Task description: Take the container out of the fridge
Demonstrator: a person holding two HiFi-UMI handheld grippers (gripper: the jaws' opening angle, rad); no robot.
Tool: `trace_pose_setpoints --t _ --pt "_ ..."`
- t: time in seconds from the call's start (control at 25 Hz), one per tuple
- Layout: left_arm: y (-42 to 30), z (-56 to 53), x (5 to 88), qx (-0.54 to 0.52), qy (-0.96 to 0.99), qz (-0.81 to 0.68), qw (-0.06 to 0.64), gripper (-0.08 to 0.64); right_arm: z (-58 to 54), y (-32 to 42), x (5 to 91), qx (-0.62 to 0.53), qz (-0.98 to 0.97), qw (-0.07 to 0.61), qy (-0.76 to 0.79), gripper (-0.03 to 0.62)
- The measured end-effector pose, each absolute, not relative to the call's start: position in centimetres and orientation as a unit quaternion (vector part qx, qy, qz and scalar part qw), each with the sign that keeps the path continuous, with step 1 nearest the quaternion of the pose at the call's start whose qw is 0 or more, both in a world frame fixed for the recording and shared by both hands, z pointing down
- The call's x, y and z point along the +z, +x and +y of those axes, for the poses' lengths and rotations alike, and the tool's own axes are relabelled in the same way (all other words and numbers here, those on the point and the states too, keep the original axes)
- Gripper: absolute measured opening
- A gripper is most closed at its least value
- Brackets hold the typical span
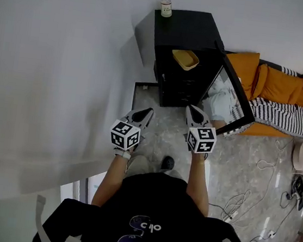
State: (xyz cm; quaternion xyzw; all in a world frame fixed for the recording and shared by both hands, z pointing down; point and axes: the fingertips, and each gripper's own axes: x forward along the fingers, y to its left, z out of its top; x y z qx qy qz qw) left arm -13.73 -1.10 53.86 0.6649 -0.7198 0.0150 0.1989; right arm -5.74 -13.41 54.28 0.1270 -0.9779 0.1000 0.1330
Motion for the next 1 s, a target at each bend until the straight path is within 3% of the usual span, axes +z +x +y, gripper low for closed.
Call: trace_pose_setpoints --t 0.64,1.0 --pt "-29.8 -3.6 53.6 -0.02 0.691 -0.696 0.196 0.005 -14.7 -20.2 53.0 0.075 -0.974 0.149 0.153 0.008" --pt "-33.5 -3.3 54.0 -0.02 0.687 -0.701 0.191 0.005 -15.7 -24.0 52.9 0.063 -0.975 0.149 0.151 0.009"
